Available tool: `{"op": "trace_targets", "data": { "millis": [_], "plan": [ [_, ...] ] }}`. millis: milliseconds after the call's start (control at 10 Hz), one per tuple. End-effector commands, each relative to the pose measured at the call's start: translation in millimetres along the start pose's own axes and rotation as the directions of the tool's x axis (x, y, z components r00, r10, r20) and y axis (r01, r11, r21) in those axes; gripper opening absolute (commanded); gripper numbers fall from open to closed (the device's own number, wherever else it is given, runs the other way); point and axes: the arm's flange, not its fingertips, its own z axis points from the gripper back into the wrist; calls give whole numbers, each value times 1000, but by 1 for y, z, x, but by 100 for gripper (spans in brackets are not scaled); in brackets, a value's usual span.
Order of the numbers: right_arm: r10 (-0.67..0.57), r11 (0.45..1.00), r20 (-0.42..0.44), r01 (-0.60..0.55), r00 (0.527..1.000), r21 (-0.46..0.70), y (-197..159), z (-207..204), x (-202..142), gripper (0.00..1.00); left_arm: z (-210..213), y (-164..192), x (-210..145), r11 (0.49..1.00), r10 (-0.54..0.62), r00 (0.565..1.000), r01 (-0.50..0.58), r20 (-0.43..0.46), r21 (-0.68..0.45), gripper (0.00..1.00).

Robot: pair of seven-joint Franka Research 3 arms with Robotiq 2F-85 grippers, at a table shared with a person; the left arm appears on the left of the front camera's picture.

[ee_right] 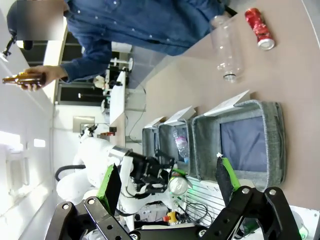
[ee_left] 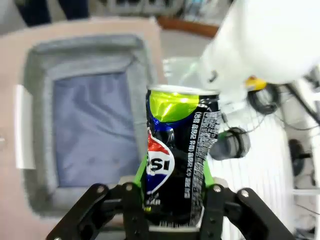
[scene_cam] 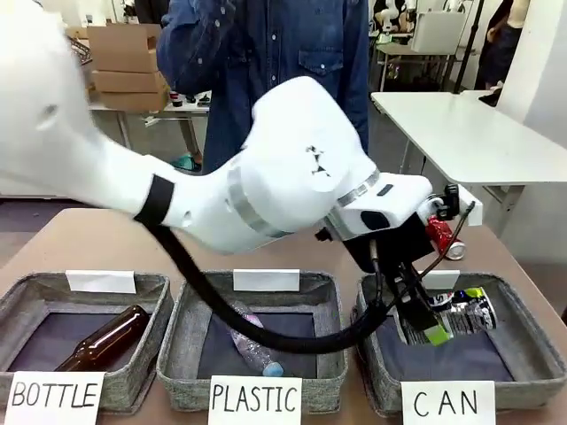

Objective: Sort the can waste into the basket.
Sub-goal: Pick up the can waste from the table and place it in the right Fabric basket.

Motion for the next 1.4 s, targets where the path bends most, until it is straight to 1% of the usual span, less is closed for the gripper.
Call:
{"op": "trace_targets", "data": {
  "millis": [0, 100, 200, 300, 600, 1200, 1300],
  "plan": [
    [-8, 1000, 20, 8, 1000, 8, 1, -2, 2, 100, -2, 27, 19, 996, 27, 998, -22, -49, 88, 43],
    [-8, 1000, 20, 8, 1000, 8, 1, -2, 2, 100, -8, 31, 20, 998, 34, 998, -31, -47, 62, 46],
    [-8, 1000, 20, 8, 1000, 8, 1, -2, 2, 100, -14, 33, 22, 999, 20, 998, -18, -58, 47, 97],
    [-8, 1000, 20, 8, 1000, 8, 1, -2, 2, 100, -16, 34, 23, 998, 24, 999, -21, -46, 59, 100],
    [-8, 1000, 20, 8, 1000, 8, 1, -2, 2, 100, -11, 35, 20, 997, 31, 999, -30, -22, 66, 100],
    [-8, 1000, 20, 8, 1000, 8, 1, -2, 2, 100, -12, 34, 19, 998, 28, 999, -26, -26, 65, 100],
    [-8, 1000, 20, 8, 1000, 8, 1, -2, 2, 100, -7, 32, 20, 996, 77, 997, -76, -15, 55, 100]
  ]
}}
